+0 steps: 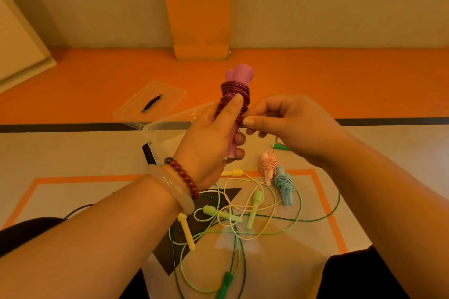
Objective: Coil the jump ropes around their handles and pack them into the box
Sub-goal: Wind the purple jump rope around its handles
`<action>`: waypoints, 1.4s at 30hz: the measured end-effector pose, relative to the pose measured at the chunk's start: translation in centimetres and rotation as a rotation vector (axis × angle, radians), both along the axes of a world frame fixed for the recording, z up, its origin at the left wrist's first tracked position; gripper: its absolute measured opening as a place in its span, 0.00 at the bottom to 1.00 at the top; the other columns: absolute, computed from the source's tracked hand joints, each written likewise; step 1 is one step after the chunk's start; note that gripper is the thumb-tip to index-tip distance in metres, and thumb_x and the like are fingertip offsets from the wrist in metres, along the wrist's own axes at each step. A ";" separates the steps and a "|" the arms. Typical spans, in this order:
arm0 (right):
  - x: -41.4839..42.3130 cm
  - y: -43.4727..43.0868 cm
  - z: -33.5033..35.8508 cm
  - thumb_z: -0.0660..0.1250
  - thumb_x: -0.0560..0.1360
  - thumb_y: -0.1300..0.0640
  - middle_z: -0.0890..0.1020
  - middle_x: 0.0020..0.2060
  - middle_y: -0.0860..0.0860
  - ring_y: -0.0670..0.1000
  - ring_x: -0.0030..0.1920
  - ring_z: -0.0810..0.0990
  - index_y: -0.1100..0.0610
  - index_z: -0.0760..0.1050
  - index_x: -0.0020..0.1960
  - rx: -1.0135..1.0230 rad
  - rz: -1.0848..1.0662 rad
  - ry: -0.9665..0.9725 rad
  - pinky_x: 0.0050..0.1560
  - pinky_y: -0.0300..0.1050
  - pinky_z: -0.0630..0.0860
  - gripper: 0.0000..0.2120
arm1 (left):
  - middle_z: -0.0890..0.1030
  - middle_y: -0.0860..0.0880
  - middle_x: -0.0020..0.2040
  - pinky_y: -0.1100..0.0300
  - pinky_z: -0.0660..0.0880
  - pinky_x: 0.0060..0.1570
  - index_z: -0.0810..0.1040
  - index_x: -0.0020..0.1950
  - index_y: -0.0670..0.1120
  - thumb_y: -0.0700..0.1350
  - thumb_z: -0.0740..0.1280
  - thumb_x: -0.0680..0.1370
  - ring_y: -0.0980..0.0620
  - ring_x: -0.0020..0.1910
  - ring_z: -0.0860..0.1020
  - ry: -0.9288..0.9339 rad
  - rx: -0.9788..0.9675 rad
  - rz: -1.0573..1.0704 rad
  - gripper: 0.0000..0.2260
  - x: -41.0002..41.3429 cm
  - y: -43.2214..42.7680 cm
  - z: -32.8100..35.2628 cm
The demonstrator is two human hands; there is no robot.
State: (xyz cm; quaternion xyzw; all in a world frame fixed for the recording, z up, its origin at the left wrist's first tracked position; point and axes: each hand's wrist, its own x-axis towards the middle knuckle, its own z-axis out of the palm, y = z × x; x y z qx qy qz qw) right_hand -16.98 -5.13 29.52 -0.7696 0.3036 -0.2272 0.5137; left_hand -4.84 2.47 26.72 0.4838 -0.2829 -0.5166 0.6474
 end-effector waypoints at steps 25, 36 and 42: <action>0.1 -0.9 -1.2 0.72 0.68 0.48 0.80 0.28 0.46 0.41 0.30 0.73 0.55 0.78 0.36 0.041 -0.106 -0.003 0.33 0.33 0.71 0.11 | 0.85 0.49 0.40 0.57 0.82 0.40 0.78 0.49 0.47 0.52 0.68 0.66 0.52 0.40 0.84 0.282 0.031 -0.069 0.15 0.3 0.3 0.1; -0.1 -1.3 -1.5 0.72 0.71 0.54 0.81 0.31 0.47 0.40 0.32 0.77 0.57 0.79 0.39 0.058 -0.112 0.022 0.34 0.32 0.72 0.07 | 0.82 0.44 0.52 0.49 0.77 0.54 0.75 0.58 0.43 0.47 0.58 0.80 0.46 0.50 0.82 0.180 0.040 -0.125 0.12 0.6 0.1 -0.1; 0.9 0.0 -2.0 0.72 0.72 0.52 0.79 0.30 0.49 0.42 0.31 0.73 0.55 0.78 0.38 -0.072 -0.102 0.119 0.34 0.35 0.70 0.08 | 0.83 0.50 0.34 0.55 0.80 0.32 0.77 0.52 0.49 0.52 0.64 0.79 0.52 0.32 0.82 -0.002 0.160 0.060 0.08 -0.3 0.0 -0.6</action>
